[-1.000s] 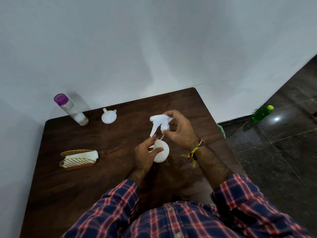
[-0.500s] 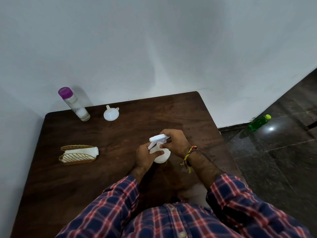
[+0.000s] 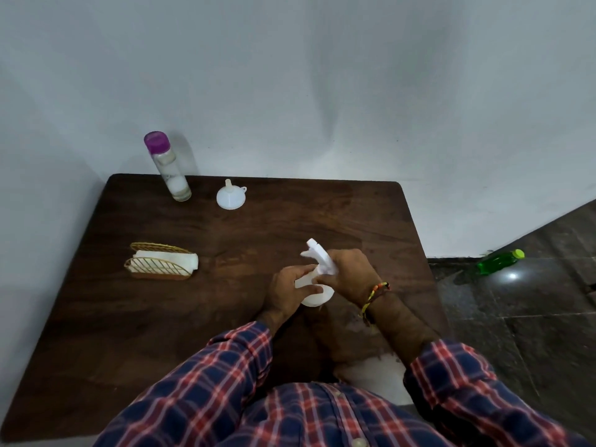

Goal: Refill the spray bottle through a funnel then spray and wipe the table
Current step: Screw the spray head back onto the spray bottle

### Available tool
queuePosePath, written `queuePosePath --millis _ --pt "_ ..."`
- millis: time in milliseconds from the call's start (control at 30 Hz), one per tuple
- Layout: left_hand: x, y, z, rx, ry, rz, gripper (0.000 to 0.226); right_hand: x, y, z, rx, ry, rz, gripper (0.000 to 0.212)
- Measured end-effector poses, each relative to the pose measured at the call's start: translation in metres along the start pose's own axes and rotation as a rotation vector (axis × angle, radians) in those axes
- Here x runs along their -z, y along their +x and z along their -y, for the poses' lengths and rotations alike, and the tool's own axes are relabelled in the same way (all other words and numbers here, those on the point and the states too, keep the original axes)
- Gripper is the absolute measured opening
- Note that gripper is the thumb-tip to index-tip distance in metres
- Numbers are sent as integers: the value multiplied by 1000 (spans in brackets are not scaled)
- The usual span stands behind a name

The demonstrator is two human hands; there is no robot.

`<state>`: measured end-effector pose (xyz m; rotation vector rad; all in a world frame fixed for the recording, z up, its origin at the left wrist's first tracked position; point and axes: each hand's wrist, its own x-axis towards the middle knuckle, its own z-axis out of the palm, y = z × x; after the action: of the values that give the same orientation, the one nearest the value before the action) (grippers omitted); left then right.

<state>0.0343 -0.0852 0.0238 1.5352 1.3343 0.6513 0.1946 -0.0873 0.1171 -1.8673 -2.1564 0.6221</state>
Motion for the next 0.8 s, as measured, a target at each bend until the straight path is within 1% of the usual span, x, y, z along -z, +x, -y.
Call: queuePosePath --millis 100,167,233,267,300,367,400,467,533,633,700,733,800 --pt "1 -2 0 -39 21 1 46 -15 -8 5 -89 -96 -106 48" --pt "2 -4 -1 -38 34 -17 43 -21 -10 4 -107 -40 -87 50" --pt "2 -6 -1 -56 49 -38 40 -24 -14 2 -50 80 -25 51" --pt "2 -6 -1 -54 51 -47 39 -27 -17 1 -29 129 -24 53" --pt "1 -7 -1 -48 44 -53 38 -31 -19 0 -26 169 -63 49" --pt "-3 -7 -2 -36 27 -48 40 -34 -22 1 -79 199 -196 26" --pt "-5 -8 -2 -36 34 -53 43 -34 -22 1 -123 186 -235 22" --pt "-7 -8 -3 -26 57 -62 47 -32 -20 2 -171 129 -230 30" --pt "-8 -9 -4 -14 59 -59 47 -32 -20 -3 -148 121 -196 33" --pt "-9 -8 -3 20 71 -60 46 -38 -28 -7 -92 170 -184 29" --pt "-10 -9 -5 41 82 -72 47 -44 -31 -8 -79 193 -227 25" --pt "-11 -10 -6 44 88 -81 47 -45 -31 -7 -100 183 -243 24" --pt "-11 -11 -8 48 95 -94 47 -46 -29 -9 -163 161 -253 30"
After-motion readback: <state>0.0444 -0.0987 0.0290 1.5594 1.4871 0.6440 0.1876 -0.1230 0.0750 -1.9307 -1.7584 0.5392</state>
